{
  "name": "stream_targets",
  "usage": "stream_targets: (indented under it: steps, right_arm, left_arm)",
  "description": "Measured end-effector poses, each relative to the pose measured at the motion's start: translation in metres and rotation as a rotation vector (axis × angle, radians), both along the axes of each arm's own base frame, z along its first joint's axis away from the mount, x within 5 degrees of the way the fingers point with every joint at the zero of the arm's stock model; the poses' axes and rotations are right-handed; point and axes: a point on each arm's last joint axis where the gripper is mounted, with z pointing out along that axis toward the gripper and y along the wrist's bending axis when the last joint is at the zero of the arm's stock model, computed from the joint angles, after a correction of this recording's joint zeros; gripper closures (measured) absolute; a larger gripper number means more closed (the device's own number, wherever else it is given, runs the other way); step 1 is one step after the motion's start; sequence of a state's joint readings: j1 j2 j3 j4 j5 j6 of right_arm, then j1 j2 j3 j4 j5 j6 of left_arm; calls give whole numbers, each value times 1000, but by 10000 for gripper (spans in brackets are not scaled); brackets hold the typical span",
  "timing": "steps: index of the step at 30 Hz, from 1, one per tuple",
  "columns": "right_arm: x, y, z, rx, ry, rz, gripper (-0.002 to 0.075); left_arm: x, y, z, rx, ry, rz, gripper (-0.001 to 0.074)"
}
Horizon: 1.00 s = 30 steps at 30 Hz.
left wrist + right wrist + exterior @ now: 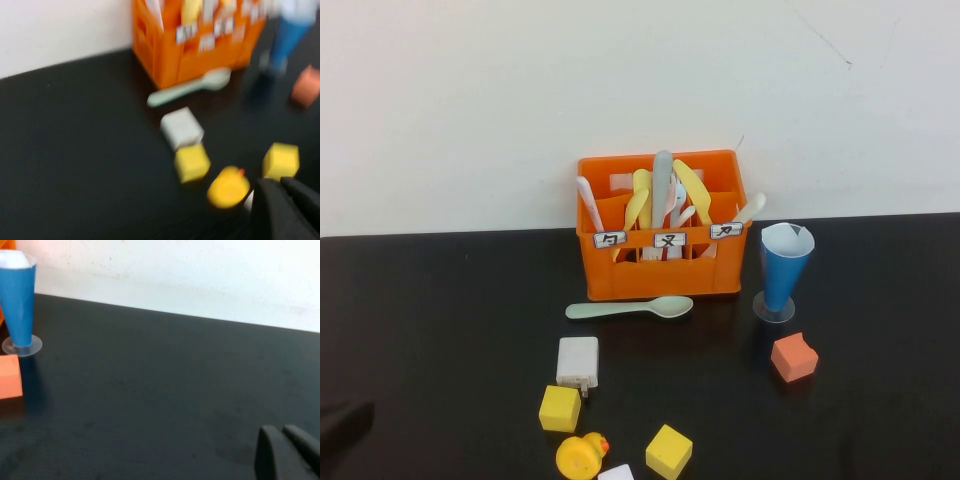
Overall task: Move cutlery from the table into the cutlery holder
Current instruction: Pick up the spoon
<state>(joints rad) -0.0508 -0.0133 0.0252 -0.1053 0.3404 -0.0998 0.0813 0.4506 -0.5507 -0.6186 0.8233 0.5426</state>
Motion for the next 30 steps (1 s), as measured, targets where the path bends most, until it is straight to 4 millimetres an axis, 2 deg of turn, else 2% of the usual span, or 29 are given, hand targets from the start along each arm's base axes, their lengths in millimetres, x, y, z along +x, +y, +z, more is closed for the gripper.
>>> stream_targets:
  steps: [5,9,12,19,23,26,30]
  right_arm:
    - [0,0,0,0,1,0,728]
    - [0,0,0,0,1,0,728]
    - [0,0,0,0,1,0,728]
    - [0,0,0,0,1,0,728]
    - [0,0,0,0,1,0,729]
    - [0,0,0,0,1,0,728]
    - [0,0,0,0,1,0,728]
  left_arm:
    - [44,-1,35,282,70,-237,736]
    - [86,-12,47,439,124,-454,736]
    - [119,-26,47,510,170,-569,736]
    - [176,-63,21,629,169,-681,736]
    - [202,-81,4,641,118,-622,716]
    - [217,-85,-14,618,163,-559,637]
    - [235,-89,-48,606,268,-514,463]
